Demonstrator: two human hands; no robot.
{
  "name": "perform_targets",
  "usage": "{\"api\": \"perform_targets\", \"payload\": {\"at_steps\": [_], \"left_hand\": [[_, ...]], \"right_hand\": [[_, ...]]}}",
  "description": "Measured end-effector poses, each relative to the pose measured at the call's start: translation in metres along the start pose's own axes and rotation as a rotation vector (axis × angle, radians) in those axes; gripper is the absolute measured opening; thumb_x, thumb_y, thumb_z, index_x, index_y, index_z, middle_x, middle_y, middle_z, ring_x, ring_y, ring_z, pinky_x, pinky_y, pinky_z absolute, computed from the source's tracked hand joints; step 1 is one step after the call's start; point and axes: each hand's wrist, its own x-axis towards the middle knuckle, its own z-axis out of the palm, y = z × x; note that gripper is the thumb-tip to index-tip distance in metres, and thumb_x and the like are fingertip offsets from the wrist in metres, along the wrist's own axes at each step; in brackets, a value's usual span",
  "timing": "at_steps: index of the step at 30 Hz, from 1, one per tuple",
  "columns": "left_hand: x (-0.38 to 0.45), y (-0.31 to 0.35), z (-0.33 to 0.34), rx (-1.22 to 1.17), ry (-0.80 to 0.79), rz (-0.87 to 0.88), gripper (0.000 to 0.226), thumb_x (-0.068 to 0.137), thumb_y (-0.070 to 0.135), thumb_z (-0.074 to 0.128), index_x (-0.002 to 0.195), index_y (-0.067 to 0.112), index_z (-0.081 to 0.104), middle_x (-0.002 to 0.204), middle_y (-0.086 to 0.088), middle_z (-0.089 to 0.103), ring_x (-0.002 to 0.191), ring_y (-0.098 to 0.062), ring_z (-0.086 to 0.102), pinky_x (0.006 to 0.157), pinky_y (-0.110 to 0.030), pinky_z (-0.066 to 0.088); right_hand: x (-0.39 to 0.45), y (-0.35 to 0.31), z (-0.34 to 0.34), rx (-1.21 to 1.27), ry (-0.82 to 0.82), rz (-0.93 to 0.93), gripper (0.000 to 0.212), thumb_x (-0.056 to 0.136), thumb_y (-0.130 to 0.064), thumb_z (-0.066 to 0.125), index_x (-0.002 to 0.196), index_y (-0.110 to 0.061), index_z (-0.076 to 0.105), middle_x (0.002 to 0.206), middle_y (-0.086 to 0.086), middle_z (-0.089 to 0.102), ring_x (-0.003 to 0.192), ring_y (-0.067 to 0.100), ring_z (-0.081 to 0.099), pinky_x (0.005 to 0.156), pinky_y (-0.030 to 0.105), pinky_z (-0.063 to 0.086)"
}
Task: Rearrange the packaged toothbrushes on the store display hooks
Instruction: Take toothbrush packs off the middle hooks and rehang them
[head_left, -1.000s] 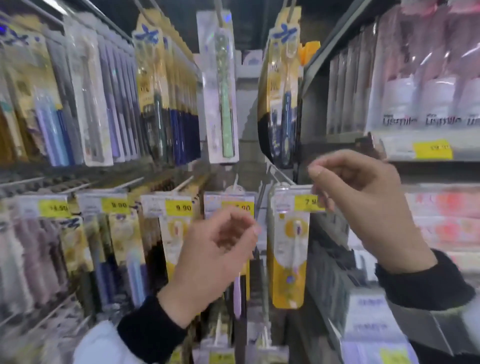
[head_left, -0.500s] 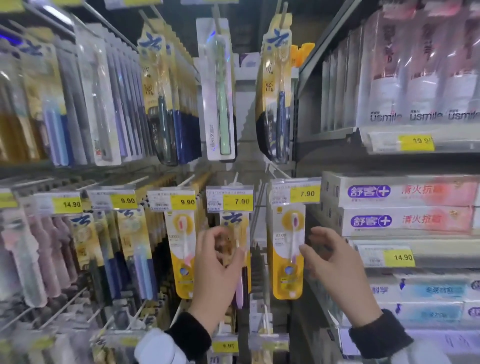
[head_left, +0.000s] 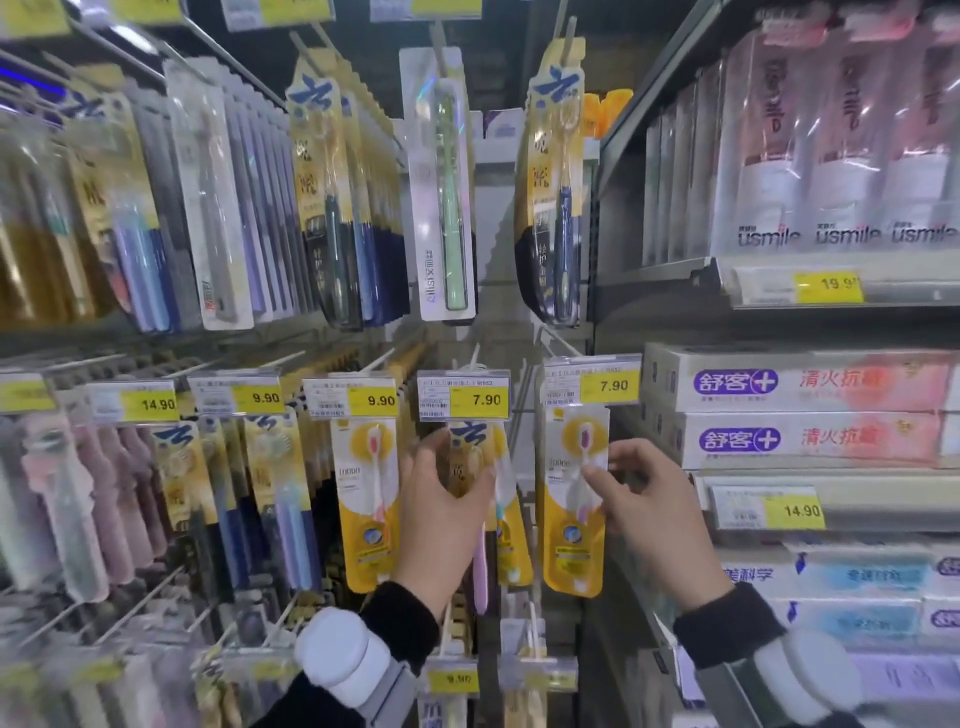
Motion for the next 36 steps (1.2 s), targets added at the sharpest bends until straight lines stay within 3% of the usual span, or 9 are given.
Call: {"api": "perform_targets", "payload": {"at_steps": [6, 10, 13, 16, 21, 24, 27, 32, 36], "left_hand": [[-0.001, -0.002, -0.01, -0.051, -0.071, -0.029, 0.049, 0.081, 0.04, 0.076, 0.122, 0.042, 0.049, 0.121, 0.012, 0.061, 0.095, -0.019, 0.065, 0.086, -0.038, 0.059], [-0.001, -0.003, -0.017, -0.062, -0.112, -0.034, 0.053, 0.081, 0.032, 0.079, 0.127, 0.029, 0.053, 0.118, 0.008, 0.065, 0.102, -0.009, 0.064, 0.085, -0.029, 0.057], [-0.002, -0.004, -0.021, -0.137, -0.148, -0.05, 0.048, 0.086, 0.019, 0.076, 0.127, 0.023, 0.053, 0.119, 0.008, 0.067, 0.104, 0.002, 0.064, 0.083, -0.019, 0.055], [-0.003, -0.004, -0.025, -0.192, -0.17, -0.063, 0.041, 0.087, 0.012, 0.074, 0.122, 0.02, 0.055, 0.117, 0.003, 0.07, 0.112, -0.01, 0.064, 0.093, -0.027, 0.053], [-0.01, 0.001, -0.033, -0.257, -0.189, -0.017, 0.034, 0.088, 0.001, 0.067, 0.113, 0.021, 0.055, 0.111, 0.003, 0.071, 0.1, -0.011, 0.068, 0.084, -0.026, 0.051], [-0.016, 0.005, -0.04, -0.318, -0.203, -0.002, 0.041, 0.09, -0.006, 0.059, 0.119, 0.022, 0.053, 0.114, -0.003, 0.069, 0.088, -0.001, 0.068, 0.071, -0.016, 0.051], [-0.023, 0.01, -0.049, -0.383, -0.261, 0.037, 0.049, 0.09, -0.013, 0.052, 0.12, 0.025, 0.054, 0.11, -0.003, 0.069, 0.089, -0.002, 0.07, 0.068, -0.014, 0.052], [-0.02, 0.017, -0.065, -0.453, -0.308, 0.102, 0.06, 0.08, 0.004, 0.057, 0.134, 0.03, 0.053, 0.118, -0.014, 0.067, 0.106, -0.026, 0.067, 0.084, -0.03, 0.053], [-0.013, 0.027, -0.071, -0.434, -0.327, 0.153, 0.062, 0.079, 0.002, 0.055, 0.133, 0.032, 0.054, 0.105, -0.002, 0.073, 0.088, -0.019, 0.067, 0.069, -0.02, 0.052]], "right_hand": [[0.002, -0.001, -0.007, 0.168, -0.081, 0.058, 0.004, 0.095, -0.009, 0.066, 0.097, -0.012, 0.067, 0.092, 0.015, 0.074, 0.049, 0.008, 0.06, 0.049, 0.025, 0.049], [-0.001, -0.002, -0.008, 0.15, -0.13, 0.06, 0.016, 0.098, -0.005, 0.059, 0.096, -0.011, 0.073, 0.072, 0.0, 0.072, 0.047, 0.004, 0.056, 0.045, 0.019, 0.045], [-0.003, -0.005, -0.009, 0.172, -0.138, 0.06, 0.018, 0.099, -0.006, 0.057, 0.094, -0.01, 0.074, 0.06, -0.006, 0.068, 0.047, 0.007, 0.053, 0.045, 0.018, 0.044], [-0.006, -0.008, -0.009, 0.192, -0.149, 0.047, 0.016, 0.099, -0.008, 0.058, 0.093, -0.006, 0.073, 0.06, 0.004, 0.063, 0.048, 0.011, 0.051, 0.046, 0.018, 0.043], [-0.015, -0.01, -0.003, 0.187, -0.2, 0.026, 0.016, 0.098, -0.007, 0.059, 0.092, -0.01, 0.074, 0.054, -0.007, 0.063, 0.047, 0.004, 0.053, 0.047, 0.017, 0.043], [-0.018, -0.01, 0.007, 0.125, -0.232, 0.009, 0.019, 0.097, -0.01, 0.061, 0.086, -0.018, 0.074, 0.056, -0.011, 0.066, 0.05, 0.004, 0.056, 0.05, 0.015, 0.044], [-0.018, -0.007, 0.02, 0.027, -0.251, -0.005, 0.021, 0.096, -0.015, 0.065, 0.079, -0.024, 0.073, 0.058, -0.012, 0.065, 0.049, 0.002, 0.057, 0.056, 0.022, 0.048], [-0.019, -0.021, 0.04, -0.041, -0.324, -0.083, 0.024, 0.096, -0.013, 0.063, 0.079, -0.027, 0.071, 0.068, -0.01, 0.066, 0.051, 0.001, 0.058, 0.06, 0.017, 0.049], [-0.014, -0.031, 0.054, -0.045, -0.326, -0.074, 0.014, 0.098, -0.018, 0.061, 0.091, -0.021, 0.073, 0.069, -0.008, 0.067, 0.053, 0.001, 0.06, 0.063, 0.022, 0.052]]}}
